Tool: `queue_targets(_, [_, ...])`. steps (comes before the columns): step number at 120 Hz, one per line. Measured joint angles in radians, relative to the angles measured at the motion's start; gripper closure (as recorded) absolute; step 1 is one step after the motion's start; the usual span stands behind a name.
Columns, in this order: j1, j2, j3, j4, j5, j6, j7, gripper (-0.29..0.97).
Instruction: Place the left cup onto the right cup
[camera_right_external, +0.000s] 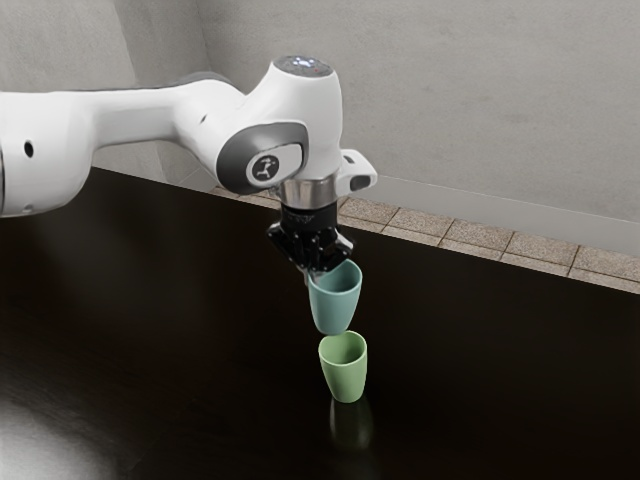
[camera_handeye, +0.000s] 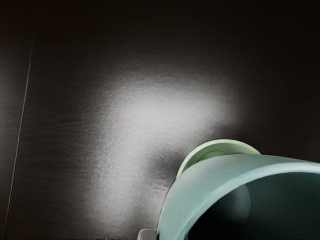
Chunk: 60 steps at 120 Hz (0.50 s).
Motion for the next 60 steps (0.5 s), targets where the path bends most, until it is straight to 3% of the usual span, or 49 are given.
queue_targets(60, [0.000,0.045,-0.001,-0.064,-0.005,0.124,-0.061,0.79])
